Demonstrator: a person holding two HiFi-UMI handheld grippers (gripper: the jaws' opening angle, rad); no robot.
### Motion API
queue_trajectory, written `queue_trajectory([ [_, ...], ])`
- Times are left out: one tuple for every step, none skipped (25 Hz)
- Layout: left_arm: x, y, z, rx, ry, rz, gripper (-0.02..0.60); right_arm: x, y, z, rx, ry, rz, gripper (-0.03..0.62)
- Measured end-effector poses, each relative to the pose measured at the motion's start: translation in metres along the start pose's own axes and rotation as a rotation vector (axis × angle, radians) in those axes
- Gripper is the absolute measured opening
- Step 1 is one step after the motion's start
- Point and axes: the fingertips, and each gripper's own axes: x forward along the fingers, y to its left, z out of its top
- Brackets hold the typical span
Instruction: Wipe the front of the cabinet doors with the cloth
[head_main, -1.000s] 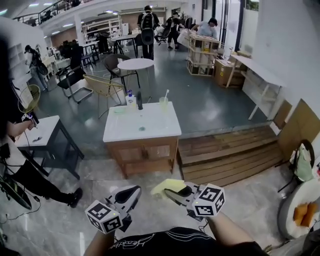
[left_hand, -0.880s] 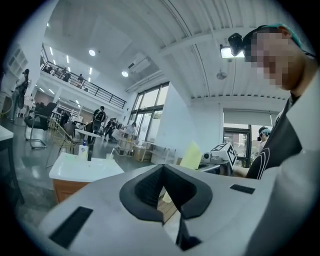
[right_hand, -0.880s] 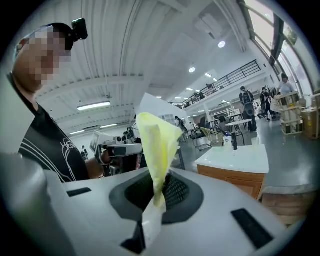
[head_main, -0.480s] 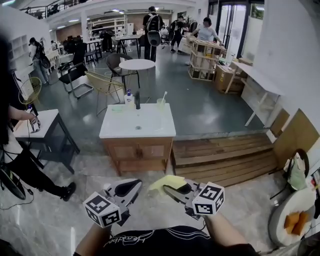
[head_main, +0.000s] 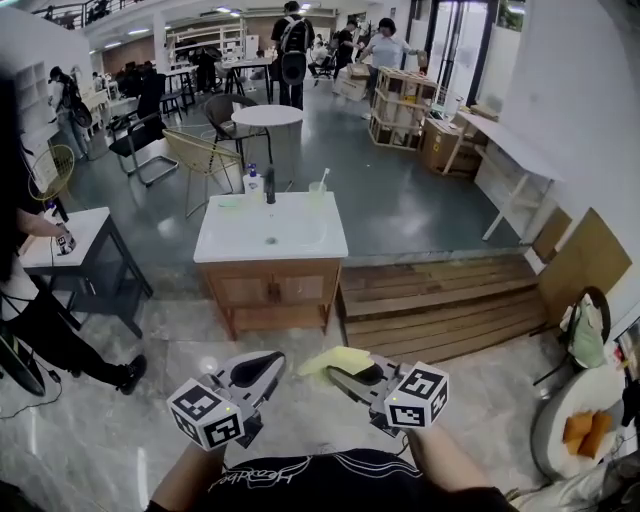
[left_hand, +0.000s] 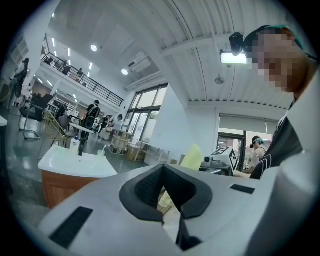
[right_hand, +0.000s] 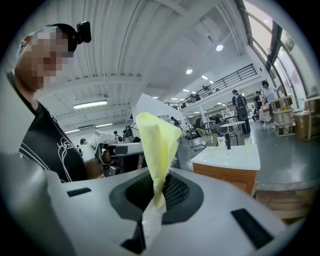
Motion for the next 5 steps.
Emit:
queue_trajectory([
  [-0.003,0.000,-0.001,-0.014,-0.004,-0.004,0.006,0.000,0.002,-0.002,0.005,0.002,-0.004,0.040],
  [-0.006,0.000,-0.002,-0.025,-0.007,-0.008,0.006,0.001,0.005,-0.004,0.013,0.003,-0.007,0.040],
  [-0.009,0.000,-0.002,-0.031,-0.009,-0.012,0.006,0.002,0.008,-0.006,0.019,0.004,-0.011,0.040],
  [-0.012,0.000,-0.003,-0.036,-0.010,-0.015,0.006,0.003,0.011,-0.008,0.024,0.006,-0.014,0.040],
  [-0.016,0.000,-0.003,-0.039,-0.011,-0.018,0.006,0.004,0.014,-0.009,0.029,0.007,-0.017,0.040],
])
